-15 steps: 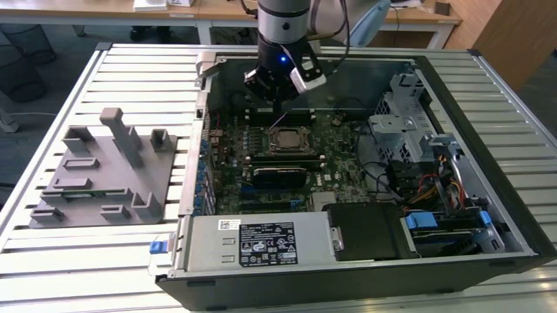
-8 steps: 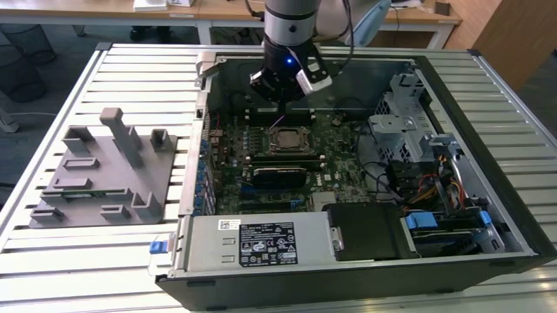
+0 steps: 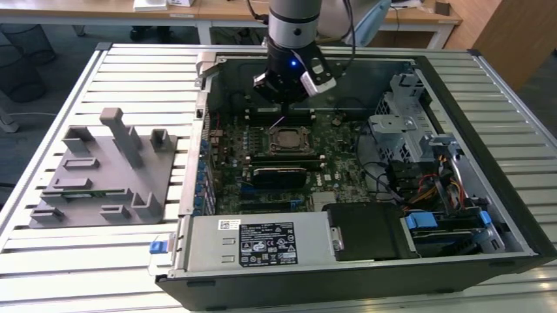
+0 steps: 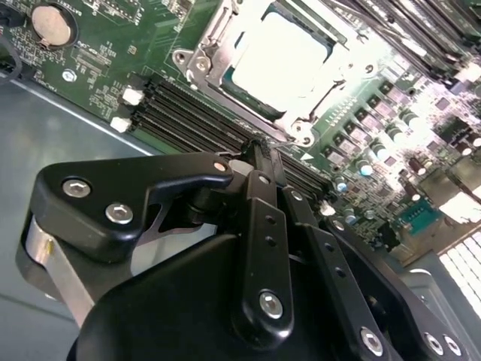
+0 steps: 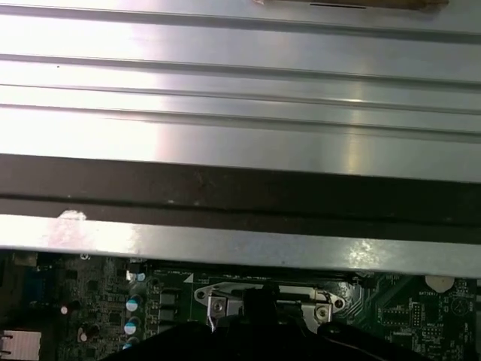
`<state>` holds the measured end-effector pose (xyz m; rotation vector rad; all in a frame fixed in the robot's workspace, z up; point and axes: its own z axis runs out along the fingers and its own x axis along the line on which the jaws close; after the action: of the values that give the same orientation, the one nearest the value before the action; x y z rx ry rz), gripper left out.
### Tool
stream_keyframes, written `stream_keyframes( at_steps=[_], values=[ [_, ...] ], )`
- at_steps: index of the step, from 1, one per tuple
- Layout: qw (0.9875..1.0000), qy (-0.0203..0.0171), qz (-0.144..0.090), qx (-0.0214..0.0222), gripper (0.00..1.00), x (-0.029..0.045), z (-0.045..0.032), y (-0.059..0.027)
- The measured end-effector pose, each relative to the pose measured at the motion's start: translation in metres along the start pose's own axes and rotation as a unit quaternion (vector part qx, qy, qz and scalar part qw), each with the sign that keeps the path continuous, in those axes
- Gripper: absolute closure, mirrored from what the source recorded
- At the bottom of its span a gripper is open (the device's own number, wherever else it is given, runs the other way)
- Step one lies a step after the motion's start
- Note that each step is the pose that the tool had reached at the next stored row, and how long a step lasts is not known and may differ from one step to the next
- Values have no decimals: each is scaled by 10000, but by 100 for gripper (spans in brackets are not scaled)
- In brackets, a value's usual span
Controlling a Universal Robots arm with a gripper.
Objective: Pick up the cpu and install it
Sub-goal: 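Install the first cpu locking lever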
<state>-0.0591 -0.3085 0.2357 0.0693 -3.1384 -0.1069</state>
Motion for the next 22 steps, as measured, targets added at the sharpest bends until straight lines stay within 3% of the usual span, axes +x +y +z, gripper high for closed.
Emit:
stream_keyframes(
  at_steps=[22],
  values=[
    [10000,0,0,0,89,-207,189,-13]
  ],
)
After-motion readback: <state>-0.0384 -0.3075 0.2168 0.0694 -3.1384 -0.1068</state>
